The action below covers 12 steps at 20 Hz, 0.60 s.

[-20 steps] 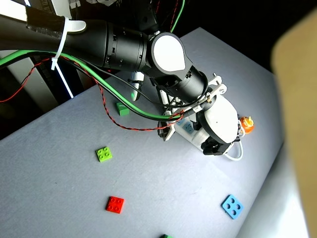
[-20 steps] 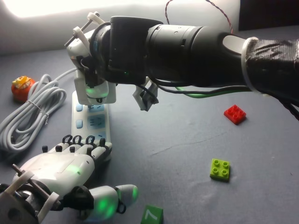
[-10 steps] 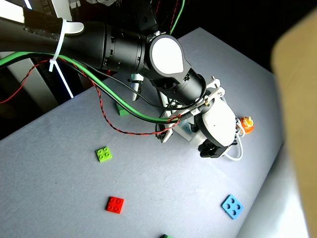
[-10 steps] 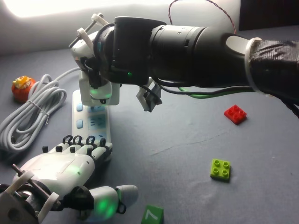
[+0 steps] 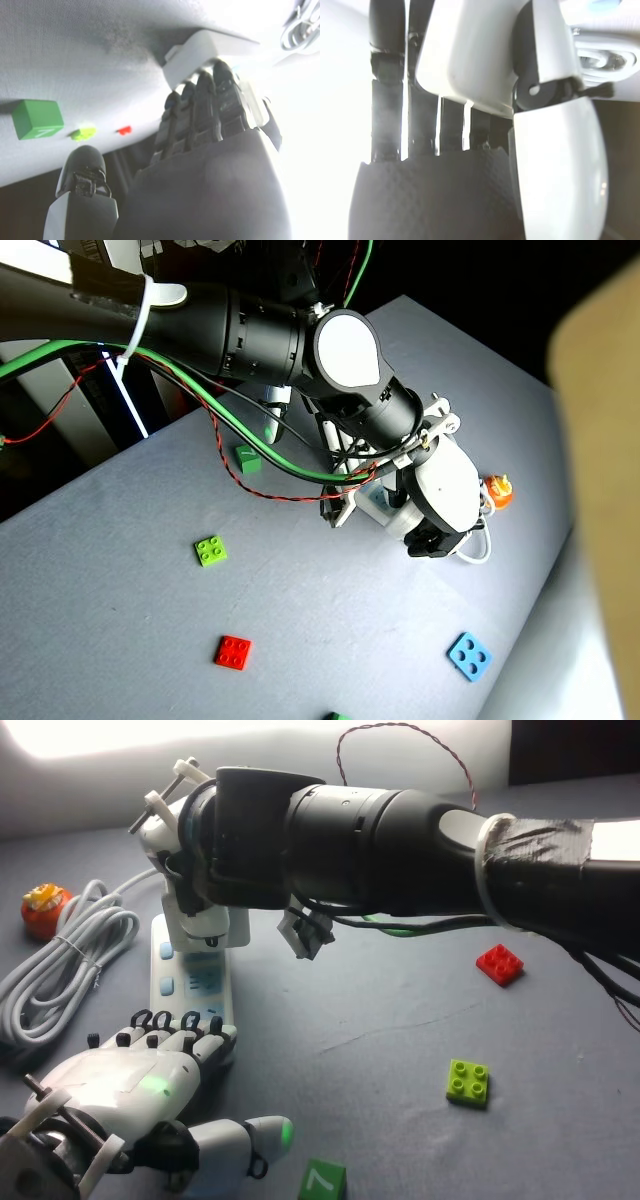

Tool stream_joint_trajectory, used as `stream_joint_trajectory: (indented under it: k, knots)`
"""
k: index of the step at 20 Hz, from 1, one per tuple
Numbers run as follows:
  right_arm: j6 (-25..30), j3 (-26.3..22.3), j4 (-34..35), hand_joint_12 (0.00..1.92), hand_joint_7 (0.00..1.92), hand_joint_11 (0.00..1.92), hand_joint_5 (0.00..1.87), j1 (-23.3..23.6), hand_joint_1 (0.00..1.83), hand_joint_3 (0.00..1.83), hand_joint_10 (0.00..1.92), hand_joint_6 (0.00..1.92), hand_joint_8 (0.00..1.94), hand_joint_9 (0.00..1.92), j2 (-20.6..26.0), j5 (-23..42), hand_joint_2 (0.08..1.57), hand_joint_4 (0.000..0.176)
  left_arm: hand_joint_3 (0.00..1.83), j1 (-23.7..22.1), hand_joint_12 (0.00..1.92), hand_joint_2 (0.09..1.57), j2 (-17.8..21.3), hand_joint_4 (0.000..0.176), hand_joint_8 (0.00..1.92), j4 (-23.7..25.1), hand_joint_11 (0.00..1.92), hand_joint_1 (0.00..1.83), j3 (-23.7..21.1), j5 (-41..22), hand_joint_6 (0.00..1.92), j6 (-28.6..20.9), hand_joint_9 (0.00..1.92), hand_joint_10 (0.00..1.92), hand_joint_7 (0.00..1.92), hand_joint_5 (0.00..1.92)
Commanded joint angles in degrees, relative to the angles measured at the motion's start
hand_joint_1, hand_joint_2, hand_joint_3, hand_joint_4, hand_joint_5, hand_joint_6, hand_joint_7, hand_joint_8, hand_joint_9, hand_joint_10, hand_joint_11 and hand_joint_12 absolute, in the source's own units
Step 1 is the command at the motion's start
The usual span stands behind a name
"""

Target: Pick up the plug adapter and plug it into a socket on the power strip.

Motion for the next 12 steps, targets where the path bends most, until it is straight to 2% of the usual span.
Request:
stream_joint_trajectory:
  k: [1,3,5,8,10,12]
  knots:
    - [-0.1,0.2,-2.3,0.83,1.21,0.92,1.05,-0.6,1.26,0.0,0.0,0.79,0.71,1.36,-0.5,3.9,1.05,0.0,0.0,-0.2,0.16,1.2,0.2,0.0,0.0,1.6,0.0,0.0,-0.5,-0.7,0.0,-0.3,0.06,0.0,0.07,0.06]
    - [-0.6,0.2,-2.3,0.86,1.19,0.9,1.04,-1.4,1.25,0.0,0.0,0.81,0.74,1.35,-0.8,3.9,1.06,0.0,0.0,-0.5,0.21,1.2,0.2,0.0,0.0,1.6,0.0,0.0,-0.5,-0.7,0.0,-0.4,0.07,0.0,0.08,0.07]
    - [-0.6,0.2,-2.3,0.82,1.23,0.93,1.07,-1.9,1.26,0.0,0.01,0.76,0.67,1.37,-0.8,4.1,1.04,0.0,0.0,-0.6,0.2,1.2,0.2,0.0,0.0,1.6,0.0,0.0,-0.5,-0.7,0.0,-0.4,0.06,0.0,0.08,0.06]
    - [-0.2,0.2,-1.9,0.85,1.18,0.91,1.04,-2.0,1.26,0.0,0.0,0.79,0.77,1.36,-0.5,5.1,1.06,0.0,0.0,-0.6,0.18,1.2,0.2,0.0,0.0,1.6,0.0,0.0,-0.5,-0.7,0.0,-0.5,0.05,0.0,0.07,0.05]
    - [-0.9,0.1,0.8,0.86,1.21,0.92,1.05,-1.5,1.26,0.0,0.0,0.78,0.71,1.37,0.0,5.6,1.05,0.0,0.0,-0.6,0.3,1.19,0.2,0.0,0.0,1.6,0.0,0.0,-0.5,-0.7,0.0,-0.5,0.09,0.01,0.09,0.07]
    - [-0.9,0.1,1.4,0.86,1.21,0.91,1.05,-0.9,1.26,0.0,0.0,0.77,0.71,1.36,0.2,5.6,1.05,0.0,0.0,-0.6,0.32,1.19,0.2,0.0,0.01,1.6,0.0,0.0,-0.5,-0.7,0.0,-0.6,0.1,0.01,0.11,0.08]
